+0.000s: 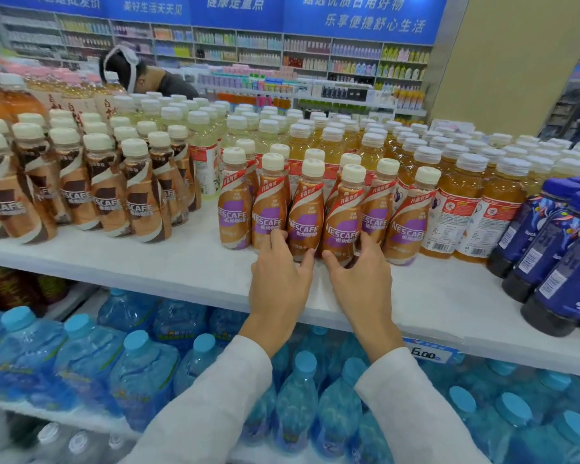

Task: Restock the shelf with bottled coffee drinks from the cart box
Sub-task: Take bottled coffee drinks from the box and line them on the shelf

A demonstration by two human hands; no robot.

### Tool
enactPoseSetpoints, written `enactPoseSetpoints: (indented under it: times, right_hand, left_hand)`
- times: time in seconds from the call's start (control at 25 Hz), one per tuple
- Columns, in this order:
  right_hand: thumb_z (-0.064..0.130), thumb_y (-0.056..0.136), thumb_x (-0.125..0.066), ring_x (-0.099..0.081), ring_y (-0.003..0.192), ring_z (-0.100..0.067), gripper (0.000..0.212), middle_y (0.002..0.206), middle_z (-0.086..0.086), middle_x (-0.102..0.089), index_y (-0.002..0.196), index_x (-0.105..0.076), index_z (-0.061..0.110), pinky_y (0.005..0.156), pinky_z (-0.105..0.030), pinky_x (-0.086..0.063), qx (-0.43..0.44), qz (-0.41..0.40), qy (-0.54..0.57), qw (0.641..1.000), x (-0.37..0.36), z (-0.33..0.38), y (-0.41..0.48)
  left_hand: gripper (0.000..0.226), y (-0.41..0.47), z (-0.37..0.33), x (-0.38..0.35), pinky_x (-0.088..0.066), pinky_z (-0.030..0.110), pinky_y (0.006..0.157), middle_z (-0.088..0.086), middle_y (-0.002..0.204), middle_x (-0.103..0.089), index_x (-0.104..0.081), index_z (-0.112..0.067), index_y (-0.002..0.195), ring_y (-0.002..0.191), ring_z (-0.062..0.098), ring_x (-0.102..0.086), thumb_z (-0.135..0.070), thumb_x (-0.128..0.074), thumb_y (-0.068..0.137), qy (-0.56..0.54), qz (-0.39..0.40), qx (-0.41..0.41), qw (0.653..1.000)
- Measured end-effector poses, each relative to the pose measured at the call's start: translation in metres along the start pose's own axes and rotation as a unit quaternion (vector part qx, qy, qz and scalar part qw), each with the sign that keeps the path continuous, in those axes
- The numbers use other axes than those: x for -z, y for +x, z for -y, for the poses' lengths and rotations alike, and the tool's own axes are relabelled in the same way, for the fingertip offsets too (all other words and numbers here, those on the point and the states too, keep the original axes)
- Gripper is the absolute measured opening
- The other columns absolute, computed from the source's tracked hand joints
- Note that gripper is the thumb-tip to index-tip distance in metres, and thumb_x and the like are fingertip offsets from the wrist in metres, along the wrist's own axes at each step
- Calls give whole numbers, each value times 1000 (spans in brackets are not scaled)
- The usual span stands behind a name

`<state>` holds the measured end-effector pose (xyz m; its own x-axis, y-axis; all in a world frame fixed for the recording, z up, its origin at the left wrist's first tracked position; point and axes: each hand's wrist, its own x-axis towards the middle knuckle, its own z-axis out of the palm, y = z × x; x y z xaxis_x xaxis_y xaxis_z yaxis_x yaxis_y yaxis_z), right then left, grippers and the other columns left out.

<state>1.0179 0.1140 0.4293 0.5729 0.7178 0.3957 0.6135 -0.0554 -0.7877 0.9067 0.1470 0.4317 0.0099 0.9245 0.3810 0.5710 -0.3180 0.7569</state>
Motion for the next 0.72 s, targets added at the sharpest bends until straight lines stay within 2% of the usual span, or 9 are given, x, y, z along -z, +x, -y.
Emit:
enactPoseSetpoints:
  times: [0.12,0.24,0.4,0.48,0.56,0.64,0.72]
  right_hand:
    - [36,92,-68,-60,117,-19,47,130,2,-61,134,-53,23,101,-45,-52,14,7,9,1000,8,4,-15]
    - [30,95,-64,-56,121,-18,49,136,2,-56,142,-49,23,104,-39,-48,-1,31,24,999,14,22,-60]
    - [31,95,-65,-57,119,-7,43,132,14,-59,136,-56,26,104,-34,-48,23,104,84,991,-16,59,-153]
    - [28,92,-69,-61,111,-6,38,124,15,-63,129,-62,27,99,-34,-50,34,165,97,981,-53,74,-207]
    - [24,89,-74,-64,105,-10,35,119,9,-67,123,-67,24,96,-38,-53,39,250,89,963,-101,93,-270]
    - [28,87,-76,-67,102,-16,33,114,3,-69,119,-69,20,93,-43,-54,53,319,78,943,-146,113,-333]
    - [29,87,-75,-68,98,-20,32,107,0,-67,116,-71,16,92,-43,-55,61,393,63,915,-191,133,-397]
  left_hand:
    - [44,-3,3,8,-53,42,97,1,129,-58,-50,-20,127,112,21,-59,-45,-64,93,4,10,-21,1000]
    - [38,-24,20,38,-49,37,98,-2,124,-61,-52,-22,128,112,20,-58,-38,-61,95,-10,31,-47,998]
    - [41,-81,81,111,-43,29,103,-9,127,-61,-57,-24,133,119,10,-54,-39,-58,95,-35,0,-46,998]
    - [44,-120,130,157,-43,26,104,-11,126,-62,-59,-25,131,119,7,-55,-47,-53,93,-20,-22,-9,1000]
    - [46,-165,190,211,-42,26,104,-11,126,-63,-60,-26,130,120,7,-55,-51,-51,93,-4,-45,73,996]
    - [39,-211,247,267,-41,23,103,-10,128,-63,-59,-28,130,119,8,-55,-46,-54,97,15,-66,159,985]
    - [35,-257,297,323,-38,14,96,-12,129,-63,-58,-31,132,114,5,-56,-42,-54,99,42,-91,226,969]
